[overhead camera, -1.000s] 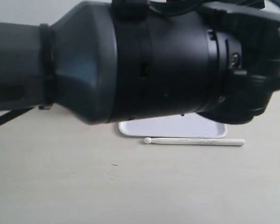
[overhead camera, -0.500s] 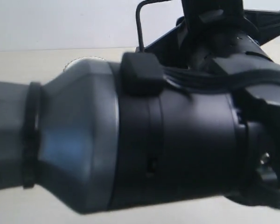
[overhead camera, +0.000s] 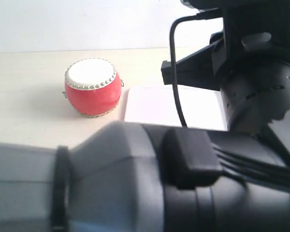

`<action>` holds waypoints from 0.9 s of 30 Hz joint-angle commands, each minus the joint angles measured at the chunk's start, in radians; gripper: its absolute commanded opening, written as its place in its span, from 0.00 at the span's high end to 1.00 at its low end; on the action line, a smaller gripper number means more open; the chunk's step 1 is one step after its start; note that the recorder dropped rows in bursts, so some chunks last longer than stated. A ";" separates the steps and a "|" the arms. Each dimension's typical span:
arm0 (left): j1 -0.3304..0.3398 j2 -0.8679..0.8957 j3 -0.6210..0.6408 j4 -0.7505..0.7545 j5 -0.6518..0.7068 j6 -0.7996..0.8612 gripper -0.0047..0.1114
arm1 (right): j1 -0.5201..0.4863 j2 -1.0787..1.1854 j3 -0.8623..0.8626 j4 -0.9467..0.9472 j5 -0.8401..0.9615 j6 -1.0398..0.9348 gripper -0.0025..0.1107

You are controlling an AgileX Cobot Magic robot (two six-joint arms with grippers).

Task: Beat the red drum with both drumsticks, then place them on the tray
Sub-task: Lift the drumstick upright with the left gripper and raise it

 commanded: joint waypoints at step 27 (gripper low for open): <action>0.029 0.006 -0.407 0.001 0.010 1.093 0.96 | -0.005 -0.007 0.004 0.001 -0.008 -0.002 0.98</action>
